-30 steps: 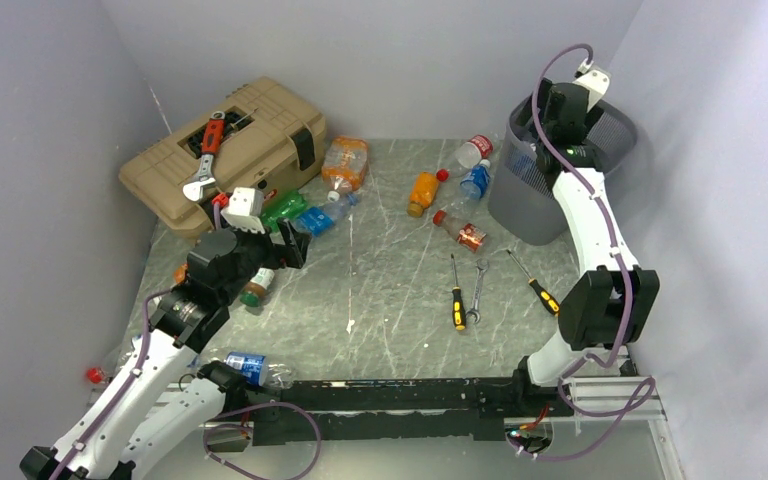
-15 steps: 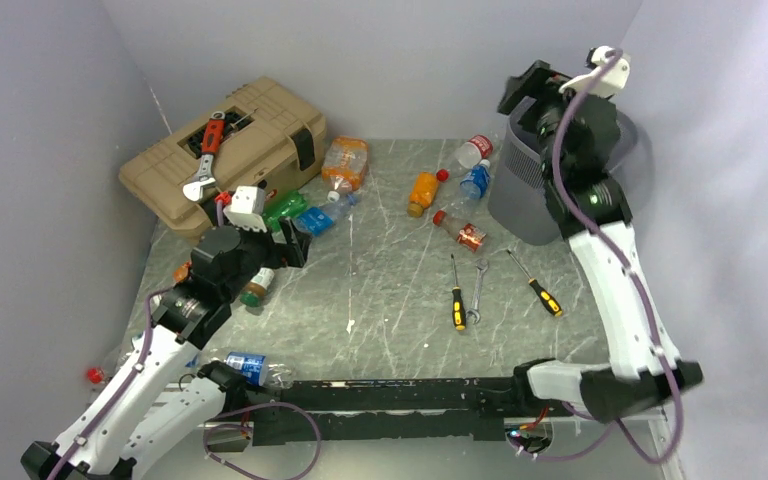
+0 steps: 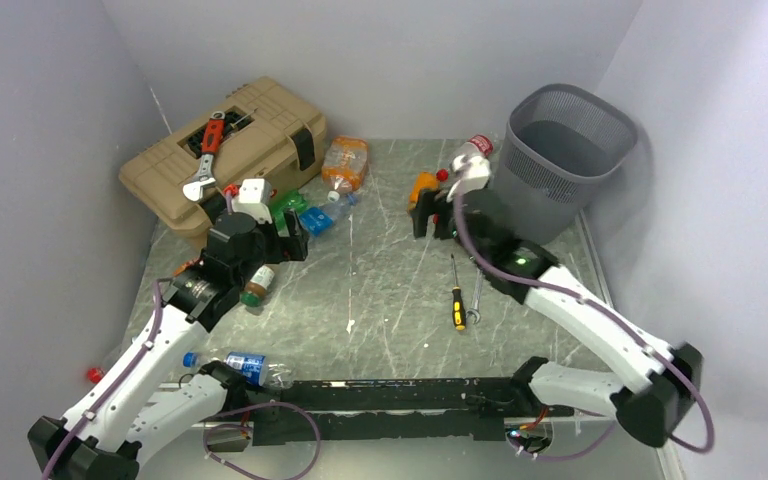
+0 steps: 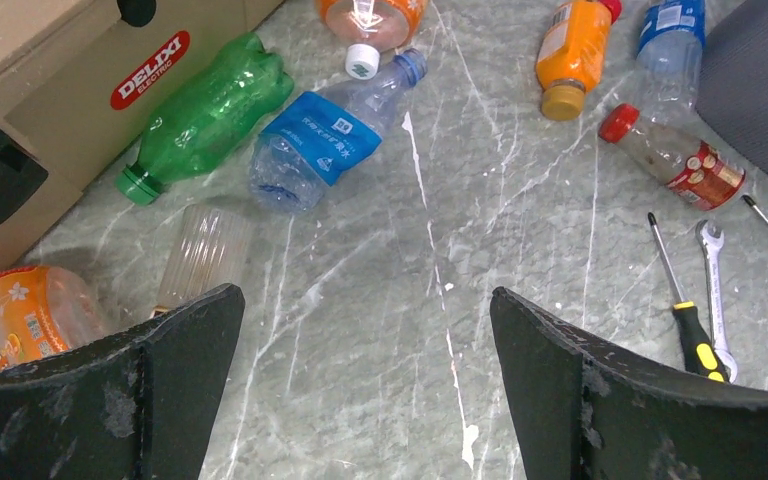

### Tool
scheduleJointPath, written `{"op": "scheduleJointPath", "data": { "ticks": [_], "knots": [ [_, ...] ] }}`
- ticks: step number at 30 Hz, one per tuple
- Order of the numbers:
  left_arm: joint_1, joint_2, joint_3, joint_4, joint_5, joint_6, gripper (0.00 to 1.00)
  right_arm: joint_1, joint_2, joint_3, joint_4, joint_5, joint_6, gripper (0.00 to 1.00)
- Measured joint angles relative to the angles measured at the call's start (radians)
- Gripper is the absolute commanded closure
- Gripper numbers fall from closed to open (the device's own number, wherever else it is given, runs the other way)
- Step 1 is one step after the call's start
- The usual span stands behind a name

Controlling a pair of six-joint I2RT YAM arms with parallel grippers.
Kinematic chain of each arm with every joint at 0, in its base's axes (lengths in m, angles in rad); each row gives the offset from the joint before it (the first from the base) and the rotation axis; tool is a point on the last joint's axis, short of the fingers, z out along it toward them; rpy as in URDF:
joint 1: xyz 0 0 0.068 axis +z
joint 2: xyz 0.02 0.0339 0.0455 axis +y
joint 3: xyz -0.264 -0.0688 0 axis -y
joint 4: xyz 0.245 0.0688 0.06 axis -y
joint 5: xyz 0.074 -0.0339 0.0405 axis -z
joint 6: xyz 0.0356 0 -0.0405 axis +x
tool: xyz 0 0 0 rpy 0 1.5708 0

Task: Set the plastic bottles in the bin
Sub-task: Pick up the plastic bottle at the center of the board.

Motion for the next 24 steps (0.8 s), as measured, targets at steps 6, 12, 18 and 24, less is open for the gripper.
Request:
{"op": "scheduleJointPath", "data": {
  "ticks": [6, 12, 18, 24],
  "knots": [
    [0.0, 0.007, 0.006, -0.015, 0.011, 0.008, 0.0, 0.008, 0.206, -0.151, -0.116, 0.095, 0.021, 0.11],
    [0.0, 0.004, 0.006, -0.015, 0.028, 0.009, 0.0, -0.104, 0.381, -0.149, -0.107, 0.15, 0.05, 0.09],
    [0.0, 0.0, 0.006, -0.015, 0.046, 0.009, 0.0, -0.212, 0.498, -0.109, -0.077, 0.15, 0.032, 0.03],
    [0.0, -0.016, 0.006, -0.01, 0.064, 0.009, 0.0, -0.242, 0.598, -0.035, -0.055, 0.148, -0.017, 0.0]
  ]
}}
